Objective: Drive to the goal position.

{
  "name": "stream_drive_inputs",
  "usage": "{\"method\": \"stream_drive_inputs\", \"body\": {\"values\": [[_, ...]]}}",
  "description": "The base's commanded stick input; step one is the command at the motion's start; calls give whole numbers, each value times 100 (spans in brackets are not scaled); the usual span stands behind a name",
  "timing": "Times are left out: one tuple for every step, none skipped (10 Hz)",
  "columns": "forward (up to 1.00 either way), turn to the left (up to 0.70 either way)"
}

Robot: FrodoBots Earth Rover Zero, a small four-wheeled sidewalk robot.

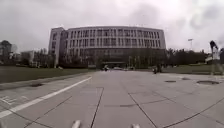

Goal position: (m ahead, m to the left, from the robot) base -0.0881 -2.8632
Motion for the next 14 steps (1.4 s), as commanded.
{"method": "stream_drive_inputs", "body": {"values": [[6, 0], [6, 0], [6, 0], [6, 0], [6, 0], [6, 0], [6, 0], [6, 0], [6, 0], [6, 0], [6, 0], [6, 0], [6, 0], [6, 0]]}}
